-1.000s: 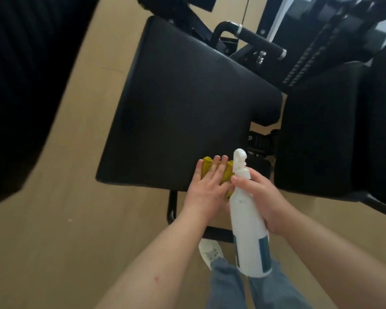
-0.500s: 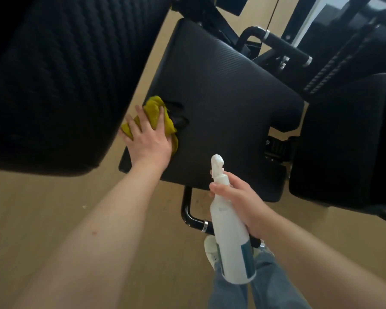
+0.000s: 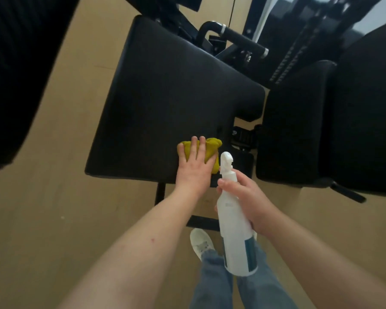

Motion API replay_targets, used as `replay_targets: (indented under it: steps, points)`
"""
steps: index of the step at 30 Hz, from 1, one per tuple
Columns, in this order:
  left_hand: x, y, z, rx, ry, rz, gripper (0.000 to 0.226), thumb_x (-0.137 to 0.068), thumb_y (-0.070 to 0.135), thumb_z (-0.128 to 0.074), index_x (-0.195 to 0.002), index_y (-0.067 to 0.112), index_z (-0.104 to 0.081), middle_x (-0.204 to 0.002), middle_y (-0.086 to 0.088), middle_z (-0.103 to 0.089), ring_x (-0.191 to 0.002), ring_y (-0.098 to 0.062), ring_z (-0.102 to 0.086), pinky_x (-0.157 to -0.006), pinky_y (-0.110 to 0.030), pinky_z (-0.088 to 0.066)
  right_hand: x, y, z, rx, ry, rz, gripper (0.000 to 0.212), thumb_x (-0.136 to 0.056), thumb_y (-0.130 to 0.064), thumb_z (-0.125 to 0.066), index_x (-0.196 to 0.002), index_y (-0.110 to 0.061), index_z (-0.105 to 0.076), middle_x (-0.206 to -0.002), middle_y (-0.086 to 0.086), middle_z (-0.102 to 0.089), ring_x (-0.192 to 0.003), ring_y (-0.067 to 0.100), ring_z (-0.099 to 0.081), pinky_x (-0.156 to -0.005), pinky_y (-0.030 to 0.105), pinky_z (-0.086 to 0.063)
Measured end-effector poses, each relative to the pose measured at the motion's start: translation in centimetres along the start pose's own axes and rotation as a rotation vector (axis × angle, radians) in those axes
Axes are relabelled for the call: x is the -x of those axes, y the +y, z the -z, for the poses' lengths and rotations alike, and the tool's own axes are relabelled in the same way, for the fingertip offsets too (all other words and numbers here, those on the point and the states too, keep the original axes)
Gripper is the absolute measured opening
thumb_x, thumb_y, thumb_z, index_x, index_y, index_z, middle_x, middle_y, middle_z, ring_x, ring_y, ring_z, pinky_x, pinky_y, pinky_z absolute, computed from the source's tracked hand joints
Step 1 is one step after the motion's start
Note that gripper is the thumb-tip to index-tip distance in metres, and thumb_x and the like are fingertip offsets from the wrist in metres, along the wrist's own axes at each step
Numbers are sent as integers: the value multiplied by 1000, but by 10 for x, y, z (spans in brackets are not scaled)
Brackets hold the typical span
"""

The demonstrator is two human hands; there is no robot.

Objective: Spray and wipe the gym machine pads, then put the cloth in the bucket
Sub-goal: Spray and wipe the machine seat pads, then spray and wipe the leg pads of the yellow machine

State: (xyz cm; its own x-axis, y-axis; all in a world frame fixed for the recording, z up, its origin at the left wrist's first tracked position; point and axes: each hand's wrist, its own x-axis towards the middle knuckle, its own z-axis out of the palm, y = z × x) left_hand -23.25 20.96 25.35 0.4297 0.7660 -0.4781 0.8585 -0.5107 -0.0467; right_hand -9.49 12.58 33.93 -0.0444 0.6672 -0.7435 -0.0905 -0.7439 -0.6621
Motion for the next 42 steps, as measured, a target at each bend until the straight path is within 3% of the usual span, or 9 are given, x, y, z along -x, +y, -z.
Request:
replay_targets:
  steps: [4, 9, 14, 18, 24, 27, 30, 36, 42]
  points:
    - [27, 18, 1, 21, -99, -231, 75, -105, 28, -52, -164, 25, -7, -170, -14, 18, -155, -38, 21, -123, -65, 9, 19, 12, -2, 64, 10, -27, 51, -79, -52, -71, -128, -43, -61, -111, -1, -71, -105, 30, -70, -100, 58, -55]
    - [76, 0, -3, 114, -18, -167, 59, -97, 9, -62, -150, 25, -42, -172, -9, 4, -159, -31, 5, -128, -55, -4, 49, 21, 1, 117, -10, -153, 30, -90, -43, -75, -117, -37, -64, -108, 7, -69, -99, 31, -71, -99, 55, -57]
    - [118, -27, -4, 332, 40, -7, 61, -96, 2, -58, -152, 20, -44, -172, -7, -4, -158, -29, -7, -128, -46, -12, 70, 24, -5, 223, -99, -264, 30, -95, -34, -72, -124, -31, -63, -109, 4, -68, -97, 20, -67, -91, 38, -55]
    - [144, -44, -3, 616, 168, 246, 54, -97, 2, -56, -148, 17, -52, -170, -7, -17, -152, -31, -23, -122, -42, -30, 70, 34, -23, 355, -184, -307, 26, -94, -41, -72, -118, -39, -63, -111, -1, -67, -101, 18, -67, -92, 36, -53]
    - [186, -51, 7, 909, 228, 410, 46, -102, 3, -47, -146, 16, -52, -157, 8, -33, -136, -15, -40, -118, -23, -33, 75, 46, -44, 447, -205, -322, 33, -91, -46, -73, -122, -38, -64, -110, -4, -68, -101, 15, -68, -89, 33, -55]
    - [210, -46, 14, 915, 202, 421, 46, -101, 3, -47, -145, 14, -53, -162, -1, -31, -144, -24, -38, -123, -38, -31, 89, 32, -49, 527, -215, -311, 32, -92, -46, -72, -121, -39, -61, -111, -3, -68, -101, 16, -68, -90, 34, -55]
    - [233, -41, 29, 966, 230, 455, 48, -99, -1, -47, -145, 13, -54, -162, -4, -31, -145, -23, -37, -122, -30, -26, 100, 12, -54, 628, -240, -297, 34, -90, -47, -72, -121, -40, -60, -113, -1, -67, -103, 19, -67, -95, 37, -57]
    - [288, -26, 49, 1106, 313, 653, 54, -95, -6, -42, -143, 14, -55, -162, -9, -30, -145, -32, -38, -122, -47, -32, 126, -29, -73, 906, -377, -260, 49, -90, -49, -73, -134, -36, -56, -112, -1, -64, -100, 18, -66, -87, 34, -57]
    - [349, 14, 67, 1111, 410, 902, 55, -100, -3, -41, -146, 24, -51, -160, -9, -33, -140, -32, -45, -108, -35, -41, 152, -53, -73, 1129, -477, -159, 73, -85, -46, -79, -149, -45, -42, -119, -5, -60, -101, 20, -66, -79, 32, -58]
